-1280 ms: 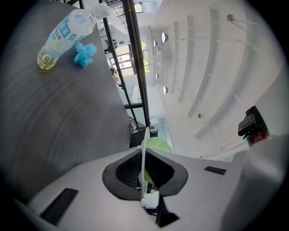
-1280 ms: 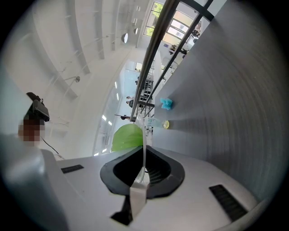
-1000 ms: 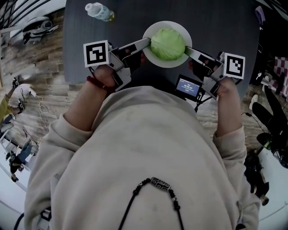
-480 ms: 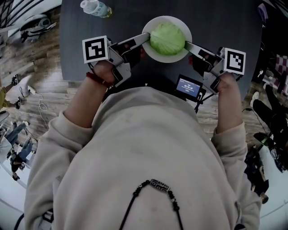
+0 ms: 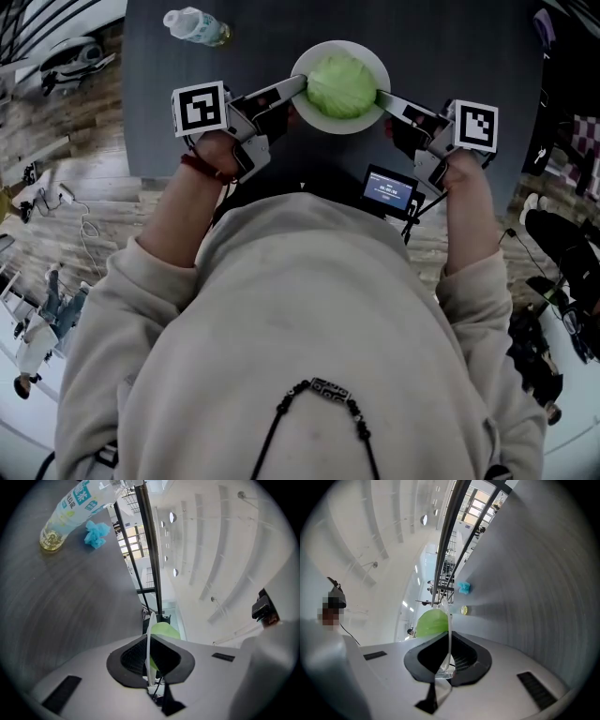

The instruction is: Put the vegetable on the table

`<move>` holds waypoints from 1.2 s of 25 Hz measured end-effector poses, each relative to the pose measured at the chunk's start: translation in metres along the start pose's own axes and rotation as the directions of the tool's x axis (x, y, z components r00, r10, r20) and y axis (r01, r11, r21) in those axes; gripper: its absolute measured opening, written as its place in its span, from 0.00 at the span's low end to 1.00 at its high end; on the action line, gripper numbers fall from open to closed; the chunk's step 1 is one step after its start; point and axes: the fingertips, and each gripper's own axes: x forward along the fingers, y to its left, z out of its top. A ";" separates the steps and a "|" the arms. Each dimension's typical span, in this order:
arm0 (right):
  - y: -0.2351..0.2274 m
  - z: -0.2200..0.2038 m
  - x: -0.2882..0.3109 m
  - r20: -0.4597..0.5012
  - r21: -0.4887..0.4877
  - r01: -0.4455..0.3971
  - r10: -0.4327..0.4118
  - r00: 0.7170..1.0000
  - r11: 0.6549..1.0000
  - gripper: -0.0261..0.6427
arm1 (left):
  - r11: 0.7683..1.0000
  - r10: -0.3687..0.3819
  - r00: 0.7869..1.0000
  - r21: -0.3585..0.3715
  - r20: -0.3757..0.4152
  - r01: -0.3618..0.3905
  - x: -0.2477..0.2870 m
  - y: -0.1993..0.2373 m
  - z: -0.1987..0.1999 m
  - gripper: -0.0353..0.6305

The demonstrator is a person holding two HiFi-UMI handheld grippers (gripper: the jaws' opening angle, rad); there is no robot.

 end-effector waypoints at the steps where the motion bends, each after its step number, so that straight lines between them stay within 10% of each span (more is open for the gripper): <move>1: 0.000 0.000 0.000 0.003 0.001 0.000 0.000 1.000 1.000 0.08 | 1.000 -0.002 1.000 0.007 0.000 0.002 0.000 0.000 0.000 0.09; 30: -0.078 -0.005 0.017 -0.021 0.078 0.014 -0.012 1.000 0.997 0.08 | 0.998 0.069 0.996 0.008 -0.059 -0.069 0.017 0.078 -0.003 0.08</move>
